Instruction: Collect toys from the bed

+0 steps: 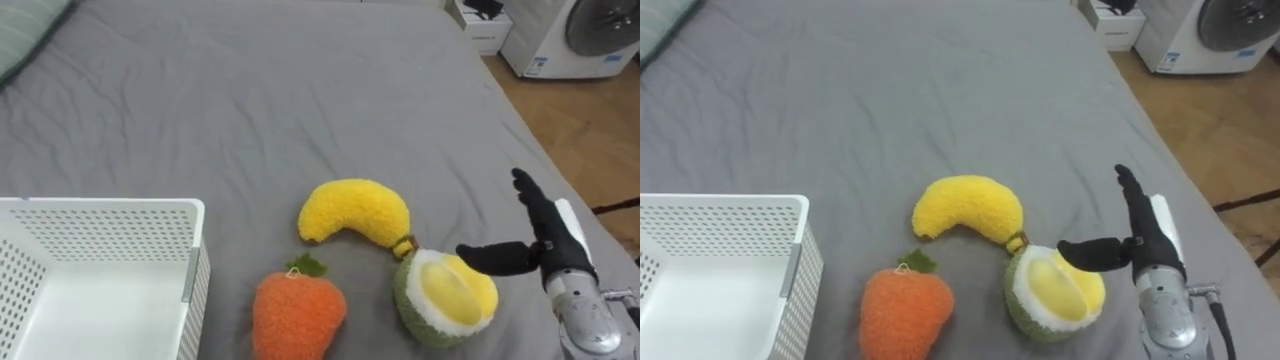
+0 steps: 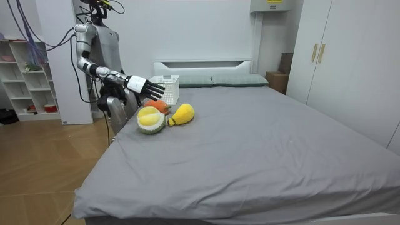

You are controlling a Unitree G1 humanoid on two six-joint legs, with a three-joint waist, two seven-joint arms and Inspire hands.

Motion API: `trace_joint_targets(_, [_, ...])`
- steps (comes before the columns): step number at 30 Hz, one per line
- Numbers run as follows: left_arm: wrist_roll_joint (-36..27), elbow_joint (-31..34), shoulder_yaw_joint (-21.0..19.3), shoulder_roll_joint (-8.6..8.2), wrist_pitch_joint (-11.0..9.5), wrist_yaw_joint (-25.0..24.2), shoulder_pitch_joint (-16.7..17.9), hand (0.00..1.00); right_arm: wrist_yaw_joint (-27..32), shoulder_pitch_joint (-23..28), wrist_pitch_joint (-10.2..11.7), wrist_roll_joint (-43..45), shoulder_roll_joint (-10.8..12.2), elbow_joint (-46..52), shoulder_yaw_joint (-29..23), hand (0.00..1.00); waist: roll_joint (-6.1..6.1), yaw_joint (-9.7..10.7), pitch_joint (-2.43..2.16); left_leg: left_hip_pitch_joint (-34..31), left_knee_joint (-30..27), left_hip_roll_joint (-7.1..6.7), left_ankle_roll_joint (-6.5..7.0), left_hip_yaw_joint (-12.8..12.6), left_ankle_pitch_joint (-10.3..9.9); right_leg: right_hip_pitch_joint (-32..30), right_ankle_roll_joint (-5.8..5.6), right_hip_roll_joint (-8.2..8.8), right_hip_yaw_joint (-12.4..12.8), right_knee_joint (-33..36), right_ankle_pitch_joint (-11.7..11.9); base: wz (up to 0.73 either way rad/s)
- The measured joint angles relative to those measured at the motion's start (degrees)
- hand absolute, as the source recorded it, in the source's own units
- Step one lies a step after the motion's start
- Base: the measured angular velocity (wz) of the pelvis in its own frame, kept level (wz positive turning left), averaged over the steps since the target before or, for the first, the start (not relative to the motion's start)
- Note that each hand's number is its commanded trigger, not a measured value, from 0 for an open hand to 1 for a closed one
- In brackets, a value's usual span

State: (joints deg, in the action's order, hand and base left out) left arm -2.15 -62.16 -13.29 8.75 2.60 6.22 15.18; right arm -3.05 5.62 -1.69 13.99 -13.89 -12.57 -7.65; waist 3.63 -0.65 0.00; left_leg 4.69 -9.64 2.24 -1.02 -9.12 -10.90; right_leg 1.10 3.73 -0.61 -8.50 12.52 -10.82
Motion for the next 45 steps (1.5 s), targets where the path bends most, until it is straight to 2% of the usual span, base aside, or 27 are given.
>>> trace_joint_targets(6, [0.0, 0.6, 0.0, 0.00, 0.1, -1.0, -0.3, 0.00, -6.4, 0.1, -3.0, 5.3, 0.0, -0.1, 1.0, 0.00, 0.52, -0.6, 0.06, 0.0, 0.0, -0.04, 0.03, 0.4, 0.0, 0.1, -0.03, 0.07, 0.0, 0.1, 0.0, 0.00])
trace_joint_targets(11, [0.0, 1.6, 0.0, 0.07, 1.0, -1.4, -0.6, 0.00, -11.7, 0.7, -5.0, 8.8, 0.0, -0.8, 4.1, 0.00, 1.19, -1.4, 0.09, -0.1, 0.0, -0.03, 0.04, 0.5, 0.0, 0.1, -0.04, 0.09, -0.2, -0.1, 0.0, 0.00])
trace_joint_targets(14, [0.0, 1.6, 0.0, 0.25, 1.1, -1.7, -0.7, 0.00, -14.3, 0.7, -5.7, 10.0, 0.0, -2.5, 6.4, 0.00, 1.24, -1.5, 0.06, -0.2, 0.0, -0.02, 0.04, 0.8, 0.0, 0.4, -0.11, 0.06, -0.5, -0.7, 0.2, 0.05])
trace_joint_targets(19, [0.0, 1.8, 0.0, 0.26, 1.1, -1.9, -0.9, 0.00, -17.3, 1.2, -6.7, 11.2, 0.0, -3.1, 7.2, 0.00, 1.12, -1.9, 0.11, -0.1, 0.0, -0.01, 0.06, 1.5, 0.0, 1.0, -0.16, 0.19, -1.1, -1.1, 0.2, 0.07])
trace_joint_targets(22, [0.2, 1.8, 0.0, 0.26, 1.2, -1.8, -1.0, 0.00, -17.7, 1.3, -6.6, 11.8, 0.0, -5.4, 7.2, 0.00, 0.87, -2.8, 0.15, 0.0, -0.1, -0.03, 0.07, 1.8, 0.0, 1.5, -0.20, 0.23, -1.5, -1.3, 0.3, 0.06])
trace_joint_targets(24, [0.2, 1.9, 0.0, 0.22, 1.2, -1.8, -1.0, 0.00, -17.7, 1.2, -6.5, 12.7, 0.0, -8.9, 7.3, 0.00, 0.93, -2.9, -0.22, 0.2, -0.1, -0.07, 0.10, 2.2, 0.0, 2.0, -0.24, 0.31, -2.1, -1.9, 0.4, 0.16])
trace_joint_targets(27, [0.2, 2.6, 0.1, 0.14, 1.2, -1.8, -0.8, 0.00, -17.6, 1.2, -6.5, 13.4, 0.0, -10.8, 7.2, 0.00, 0.98, -3.2, -0.30, 0.0, -0.1, -0.61, 0.26, 3.0, 0.1, 2.2, -0.30, 0.53, -2.6, -1.9, 0.3, 0.08])
trace_joint_targets(33, [0.2, 3.8, 0.5, 0.16, 1.2, -1.8, -0.8, 0.00, -16.4, -0.7, -4.6, 13.4, 0.1, -17.1, 7.3, 0.00, 1.15, -3.2, -0.34, -0.5, -0.7, -0.92, 0.50, 3.9, 0.1, 2.3, -0.60, 0.86, -3.2, -1.9, 0.2, 0.07])
trace_joint_targets(38, [0.4, 3.9, 1.5, 0.24, 1.3, -1.8, -1.0, 0.00, -11.8, -2.2, -2.6, 14.0, 0.2, -23.2, 7.4, 0.00, 0.98, -3.0, -0.36, 0.0, -0.4, -0.90, 0.66, 4.4, 0.0, 3.2, -0.88, 1.04, -4.0, -2.5, 0.4, 0.07])
trace_joint_targets(42, [1.4, 3.8, 1.6, 0.15, 1.3, -1.7, -1.0, 0.00, -7.2, -2.3, -1.2, 18.3, 0.6, -26.2, 7.5, 0.00, 0.84, -3.4, -0.33, 0.0, -0.2, -0.99, 0.76, 4.5, 0.0, 3.8, -0.98, 1.05, -4.1, -2.9, 0.5, 0.00])
trace_joint_targets(43, [1.8, 3.8, 1.6, 0.11, 1.3, -1.7, -1.2, 0.00, -5.4, -2.2, -0.8, 18.9, 0.6, -27.3, 7.6, 0.07, 0.75, -3.8, -0.30, 0.0, -0.2, -1.00, 0.78, 4.5, -0.1, 3.8, -1.00, 1.08, -4.2, -3.0, 0.5, 0.00])
trace_joint_targets(45, [1.9, 3.8, 1.7, 0.09, 1.3, -1.7, -1.4, 0.00, -2.8, -2.2, -0.8, 20.0, 0.6, -28.3, 7.7, 0.64, 0.66, -4.4, -0.28, 0.0, -0.1, -1.07, 0.79, 4.5, -0.1, 3.7, -1.03, 1.09, -4.2, -3.0, 0.4, 0.00])
